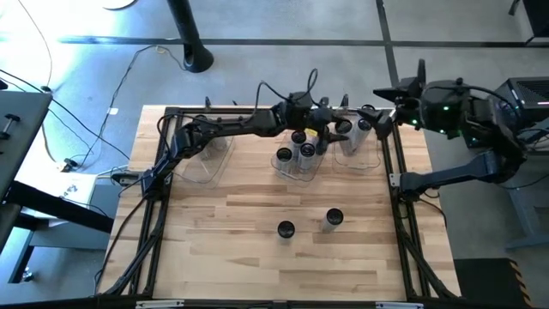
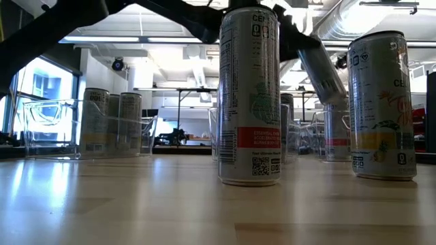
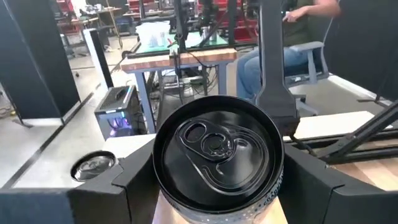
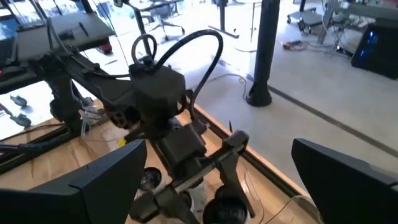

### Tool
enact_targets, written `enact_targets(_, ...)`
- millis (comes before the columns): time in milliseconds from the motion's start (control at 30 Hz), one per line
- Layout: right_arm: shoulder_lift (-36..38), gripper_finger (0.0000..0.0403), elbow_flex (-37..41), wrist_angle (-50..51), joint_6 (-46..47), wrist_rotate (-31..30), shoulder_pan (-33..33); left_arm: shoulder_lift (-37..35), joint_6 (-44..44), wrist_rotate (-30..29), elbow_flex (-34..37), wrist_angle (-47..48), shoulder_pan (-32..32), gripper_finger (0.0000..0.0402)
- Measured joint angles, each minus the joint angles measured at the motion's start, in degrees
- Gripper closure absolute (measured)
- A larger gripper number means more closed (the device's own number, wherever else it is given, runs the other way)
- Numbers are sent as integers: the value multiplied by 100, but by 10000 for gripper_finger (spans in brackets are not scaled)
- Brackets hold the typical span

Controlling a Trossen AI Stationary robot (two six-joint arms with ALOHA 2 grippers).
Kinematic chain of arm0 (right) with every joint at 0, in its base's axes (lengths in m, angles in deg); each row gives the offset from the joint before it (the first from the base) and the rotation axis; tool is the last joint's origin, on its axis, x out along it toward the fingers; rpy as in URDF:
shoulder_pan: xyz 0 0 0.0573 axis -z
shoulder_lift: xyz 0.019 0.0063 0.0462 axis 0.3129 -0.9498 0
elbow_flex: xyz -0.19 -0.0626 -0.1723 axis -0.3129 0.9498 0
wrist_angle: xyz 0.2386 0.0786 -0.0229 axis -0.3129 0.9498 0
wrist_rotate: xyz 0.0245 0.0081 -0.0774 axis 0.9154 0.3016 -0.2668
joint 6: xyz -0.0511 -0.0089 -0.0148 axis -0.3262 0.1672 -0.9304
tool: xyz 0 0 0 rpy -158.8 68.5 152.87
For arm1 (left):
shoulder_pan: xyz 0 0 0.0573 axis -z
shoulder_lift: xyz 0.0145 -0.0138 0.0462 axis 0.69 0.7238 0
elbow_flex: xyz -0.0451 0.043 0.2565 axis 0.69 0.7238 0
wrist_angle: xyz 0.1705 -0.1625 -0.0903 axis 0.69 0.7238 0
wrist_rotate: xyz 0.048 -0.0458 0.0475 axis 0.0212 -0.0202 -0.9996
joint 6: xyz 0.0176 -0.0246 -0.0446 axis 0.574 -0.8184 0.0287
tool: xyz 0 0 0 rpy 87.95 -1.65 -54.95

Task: Sort soda cans
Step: Put the white-pink soda can into the top right transparent bin

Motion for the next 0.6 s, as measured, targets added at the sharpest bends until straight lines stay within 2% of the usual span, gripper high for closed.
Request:
enact_targets(167, -199, 6, 7, 320, 157, 10, -48, 78, 155, -182, -15, -5, 9, 160)
enact_targets(333, -343, 6, 7, 846, 944, 35, -48, 110, 284, -290, -11, 145, 68, 160)
enact_targets(600, -440, 6, 9, 1263, 1393, 716, -48, 195, 447, -420, -12, 248, 204, 160)
